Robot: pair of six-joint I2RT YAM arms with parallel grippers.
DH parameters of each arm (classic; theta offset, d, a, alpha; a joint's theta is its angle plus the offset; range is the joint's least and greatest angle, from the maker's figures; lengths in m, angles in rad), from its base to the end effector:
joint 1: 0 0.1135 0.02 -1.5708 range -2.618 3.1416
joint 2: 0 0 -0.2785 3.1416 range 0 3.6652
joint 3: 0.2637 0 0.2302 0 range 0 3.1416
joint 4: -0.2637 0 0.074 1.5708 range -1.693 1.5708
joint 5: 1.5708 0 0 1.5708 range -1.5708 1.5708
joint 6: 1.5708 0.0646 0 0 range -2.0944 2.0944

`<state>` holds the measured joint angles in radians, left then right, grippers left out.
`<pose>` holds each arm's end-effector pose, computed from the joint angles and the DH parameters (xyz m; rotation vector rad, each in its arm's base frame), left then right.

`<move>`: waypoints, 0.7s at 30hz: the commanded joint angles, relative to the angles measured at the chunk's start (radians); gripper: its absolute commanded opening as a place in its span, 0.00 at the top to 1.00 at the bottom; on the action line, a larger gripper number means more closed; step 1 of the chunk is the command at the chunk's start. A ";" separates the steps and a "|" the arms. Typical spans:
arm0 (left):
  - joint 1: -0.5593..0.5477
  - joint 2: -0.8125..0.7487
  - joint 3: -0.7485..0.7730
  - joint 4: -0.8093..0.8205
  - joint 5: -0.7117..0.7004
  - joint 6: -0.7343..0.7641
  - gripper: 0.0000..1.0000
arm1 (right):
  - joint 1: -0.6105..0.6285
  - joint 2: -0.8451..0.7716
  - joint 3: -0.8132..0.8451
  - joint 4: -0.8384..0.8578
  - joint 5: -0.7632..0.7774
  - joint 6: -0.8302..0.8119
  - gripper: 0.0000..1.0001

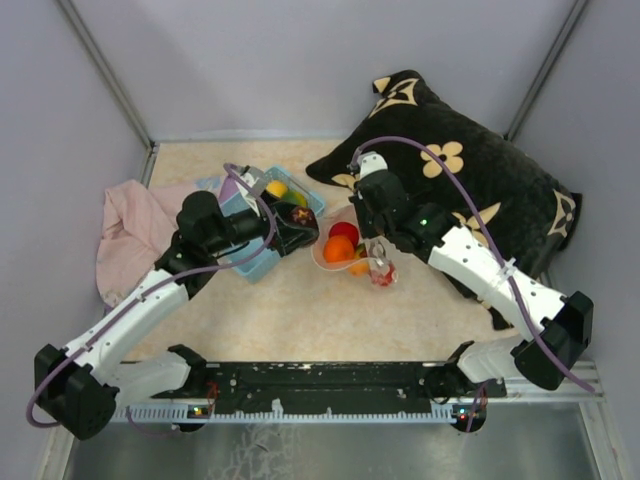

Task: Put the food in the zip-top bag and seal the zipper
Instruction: Place the fake vegetable in the zipper food storage bag.

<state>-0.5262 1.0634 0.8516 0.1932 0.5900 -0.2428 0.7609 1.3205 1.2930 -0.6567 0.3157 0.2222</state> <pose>0.1914 -0.1527 0.3665 0.7075 1.5362 -1.0533 0.2164 0.1784 0.3516 -0.4281 2.1800 0.1856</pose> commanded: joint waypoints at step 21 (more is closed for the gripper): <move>-0.234 0.140 -0.036 0.353 -0.074 0.258 0.24 | -0.004 0.007 0.095 0.022 -0.109 0.066 1.00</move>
<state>-0.7391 1.1915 0.8120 0.4969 0.5358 -0.0547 0.7609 1.3319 1.3251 -0.6724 0.2302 0.2684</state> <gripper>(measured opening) 0.834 0.005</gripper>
